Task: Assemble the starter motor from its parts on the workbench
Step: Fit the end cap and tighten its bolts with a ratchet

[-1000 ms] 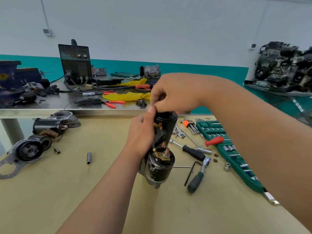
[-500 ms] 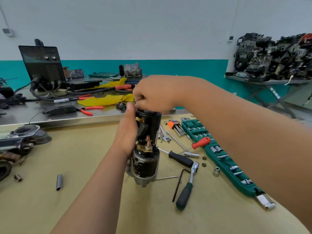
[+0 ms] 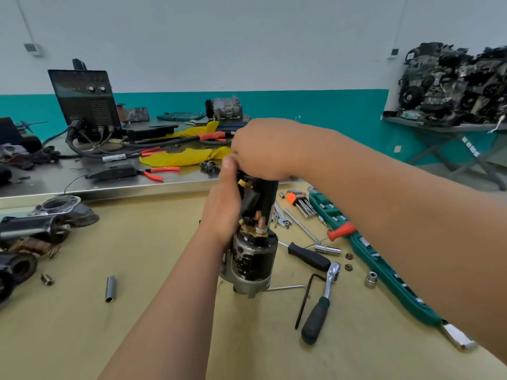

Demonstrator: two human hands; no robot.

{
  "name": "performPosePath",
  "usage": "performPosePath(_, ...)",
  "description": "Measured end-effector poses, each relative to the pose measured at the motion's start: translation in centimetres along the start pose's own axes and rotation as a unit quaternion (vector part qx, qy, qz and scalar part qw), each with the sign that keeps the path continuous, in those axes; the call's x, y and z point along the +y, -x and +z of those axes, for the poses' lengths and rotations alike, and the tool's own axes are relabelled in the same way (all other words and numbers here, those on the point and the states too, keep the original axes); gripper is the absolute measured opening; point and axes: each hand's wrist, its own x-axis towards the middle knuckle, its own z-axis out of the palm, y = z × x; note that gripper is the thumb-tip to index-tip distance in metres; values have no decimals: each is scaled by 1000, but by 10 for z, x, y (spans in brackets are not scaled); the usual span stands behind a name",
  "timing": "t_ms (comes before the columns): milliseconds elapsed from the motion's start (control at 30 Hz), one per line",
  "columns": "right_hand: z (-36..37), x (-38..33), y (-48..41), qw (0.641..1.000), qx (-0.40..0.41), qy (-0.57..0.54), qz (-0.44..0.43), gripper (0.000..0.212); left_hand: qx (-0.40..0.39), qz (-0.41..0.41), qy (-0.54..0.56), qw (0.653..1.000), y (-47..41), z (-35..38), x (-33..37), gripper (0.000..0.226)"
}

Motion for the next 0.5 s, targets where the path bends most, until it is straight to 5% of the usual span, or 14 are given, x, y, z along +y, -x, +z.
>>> performPosePath(100,9,5,8,991,60,-100,58,42,18,10,-2,1000,3,1,0,92)
performPosePath(200,37,25,36,938,140,-276,155,50,5,-47,27,999,2,-6,-1,121)
performPosePath(367,126,43,87,892,-42,-303,334,35,-14,-80,74,994,-1,-23,-6,93)
performPosePath(500,153,34,102,882,-78,-319,339,20,-25,-81,83,993,-3,-42,-13,67)
